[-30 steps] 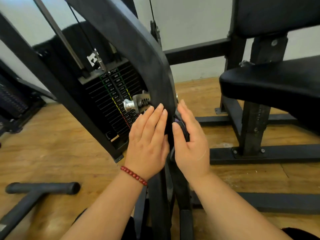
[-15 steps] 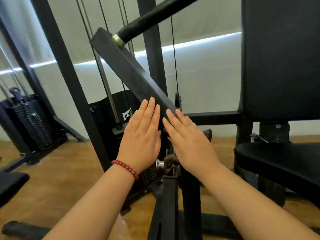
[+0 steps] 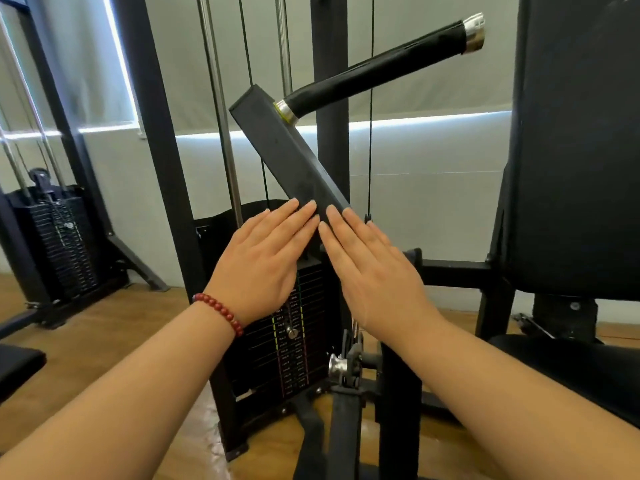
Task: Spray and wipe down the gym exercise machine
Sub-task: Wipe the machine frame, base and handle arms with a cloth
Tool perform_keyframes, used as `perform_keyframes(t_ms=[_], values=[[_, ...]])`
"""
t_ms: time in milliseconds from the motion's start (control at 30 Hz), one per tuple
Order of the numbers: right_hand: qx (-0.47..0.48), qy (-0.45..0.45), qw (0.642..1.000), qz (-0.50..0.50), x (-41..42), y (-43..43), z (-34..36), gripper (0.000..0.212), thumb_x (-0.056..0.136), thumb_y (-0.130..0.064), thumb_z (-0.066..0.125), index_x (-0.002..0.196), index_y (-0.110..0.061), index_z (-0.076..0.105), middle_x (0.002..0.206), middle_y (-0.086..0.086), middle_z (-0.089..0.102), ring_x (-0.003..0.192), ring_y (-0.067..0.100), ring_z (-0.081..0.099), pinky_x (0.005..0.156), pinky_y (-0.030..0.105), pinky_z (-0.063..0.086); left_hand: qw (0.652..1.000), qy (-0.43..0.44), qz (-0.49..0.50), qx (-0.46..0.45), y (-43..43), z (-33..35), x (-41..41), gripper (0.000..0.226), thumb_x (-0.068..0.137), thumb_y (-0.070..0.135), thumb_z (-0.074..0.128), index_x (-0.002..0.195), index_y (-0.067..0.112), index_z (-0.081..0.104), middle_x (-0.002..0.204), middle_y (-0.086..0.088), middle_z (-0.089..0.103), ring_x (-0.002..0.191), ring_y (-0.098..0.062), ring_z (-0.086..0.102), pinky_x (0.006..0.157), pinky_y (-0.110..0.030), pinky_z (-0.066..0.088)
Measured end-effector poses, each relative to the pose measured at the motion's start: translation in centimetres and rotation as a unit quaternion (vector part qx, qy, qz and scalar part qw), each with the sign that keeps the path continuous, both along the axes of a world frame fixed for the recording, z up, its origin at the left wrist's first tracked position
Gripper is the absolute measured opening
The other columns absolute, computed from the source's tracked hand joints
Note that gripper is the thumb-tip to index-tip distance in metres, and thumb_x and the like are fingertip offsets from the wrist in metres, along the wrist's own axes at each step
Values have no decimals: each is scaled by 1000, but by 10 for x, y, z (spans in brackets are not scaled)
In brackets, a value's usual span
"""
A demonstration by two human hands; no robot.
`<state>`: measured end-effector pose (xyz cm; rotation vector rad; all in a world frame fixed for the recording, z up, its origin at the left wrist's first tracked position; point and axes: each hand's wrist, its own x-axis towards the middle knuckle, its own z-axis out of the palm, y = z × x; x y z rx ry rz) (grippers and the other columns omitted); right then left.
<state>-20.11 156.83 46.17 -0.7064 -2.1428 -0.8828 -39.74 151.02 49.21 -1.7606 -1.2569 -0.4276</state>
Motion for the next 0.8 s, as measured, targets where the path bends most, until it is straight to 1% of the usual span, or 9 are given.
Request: perform_keyframes(t_ms=[100,200,300,433,533,600,700,767,800], values=[[10,10,1000,15,8,1,-10,62,94,-13,35,153,-8,16,160,12,12,150,25,11,122,39,12,1000,6,-11,-2,1,1,-6,57,92,24,37,147,12,34,155,-9,34,144,-24,27,116,-42,24],[21,10,999,22,3,1,-4,60,94,-11,36,152,-6,20,159,14,18,149,27,15,121,40,13,1000,-3,-29,-3,1,1,-9,55,92,23,38,146,11,38,154,-9,36,143,-25,29,115,-43,28],[29,19,999,22,-13,3,19,59,95,-13,36,152,-5,23,159,15,23,148,27,19,121,39,15,999,-10,-36,5,2,6,-12,53,93,22,39,144,10,43,151,-9,41,141,-25,33,113,-42,29],[30,34,999,19,-14,5,18,60,96,-12,39,152,-6,19,160,15,19,149,27,16,121,40,16,998,-46,-43,14,5,21,-23,48,94,23,40,139,11,50,148,-10,45,137,-27,38,111,-42,32],[27,12,999,22,-3,4,-1,67,93,-13,46,152,-6,17,160,15,17,149,29,16,119,44,23,989,-132,-67,22,8,38,-33,46,96,26,40,138,10,51,146,-10,46,135,-25,40,112,-41,33],[28,-11,999,21,-2,4,2,66,91,-14,39,152,-6,16,159,15,16,149,29,16,116,45,25,974,-205,-97,25,10,51,-38,44,98,24,44,140,12,47,149,-8,41,137,-22,36,114,-38,29],[36,-24,999,22,-17,7,24,63,91,-16,33,151,-7,17,158,14,18,148,28,19,118,46,26,935,-333,-115,28,15,71,-39,45,100,20,49,144,16,42,155,-4,30,143,-18,25,114,-28,18],[47,-12,999,21,-35,11,46,61,92,-17,32,150,-8,16,157,13,18,146,26,19,117,46,22,907,-400,-128,45,20,85,-40,45,101,21,49,145,18,40,155,-2,30,144,-16,24,114,-25,17],[50,-4,999,20,-45,14,58,61,93,-17,33,150,-7,15,157,12,19,146,25,19,116,46,20,892,-427,-142,50,23,90,-40,45,101,21,49,145,18,40,154,-3,32,143,-16,26,116,-27,20]])
